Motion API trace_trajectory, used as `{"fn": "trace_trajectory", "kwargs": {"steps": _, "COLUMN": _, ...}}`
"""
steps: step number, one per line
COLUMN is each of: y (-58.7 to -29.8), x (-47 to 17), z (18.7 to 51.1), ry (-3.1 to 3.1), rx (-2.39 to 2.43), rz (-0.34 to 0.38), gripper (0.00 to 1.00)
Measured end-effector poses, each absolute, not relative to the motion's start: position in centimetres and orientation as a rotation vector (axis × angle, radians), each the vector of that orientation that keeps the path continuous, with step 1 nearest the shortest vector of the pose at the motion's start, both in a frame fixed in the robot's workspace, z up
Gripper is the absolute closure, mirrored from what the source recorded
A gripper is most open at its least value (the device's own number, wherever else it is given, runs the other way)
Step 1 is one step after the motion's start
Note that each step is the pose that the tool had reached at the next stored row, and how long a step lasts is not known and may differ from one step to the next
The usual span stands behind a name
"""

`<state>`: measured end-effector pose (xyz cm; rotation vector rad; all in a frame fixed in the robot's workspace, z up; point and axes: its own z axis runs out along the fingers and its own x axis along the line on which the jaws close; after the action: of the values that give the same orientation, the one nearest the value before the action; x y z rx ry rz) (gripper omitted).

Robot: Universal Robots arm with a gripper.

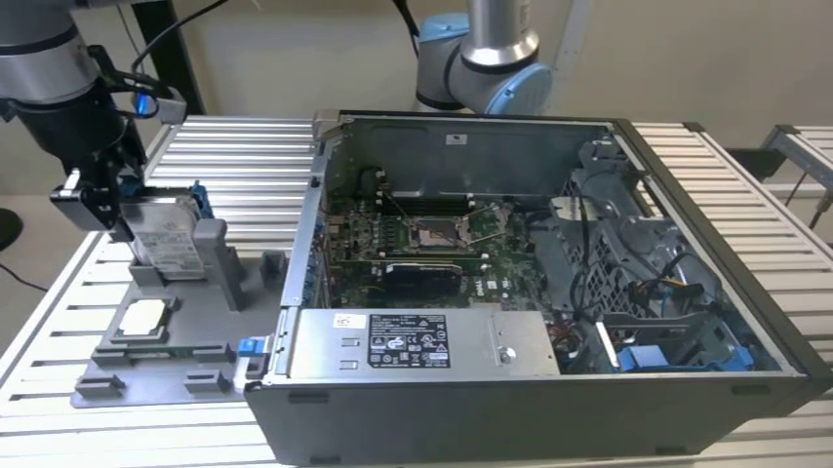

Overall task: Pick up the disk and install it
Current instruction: 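Pick up the disk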

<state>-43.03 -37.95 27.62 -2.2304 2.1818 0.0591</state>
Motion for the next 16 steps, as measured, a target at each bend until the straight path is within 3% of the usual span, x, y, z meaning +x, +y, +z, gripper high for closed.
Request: {"fn": "trace_trajectory", "kwargs": {"steps": 16, "y": -37.94, "x": -42.78, "z": 27.62, "ry": 2.179, "rx": -2.251, "rz": 0.047, "gripper": 0.00}}
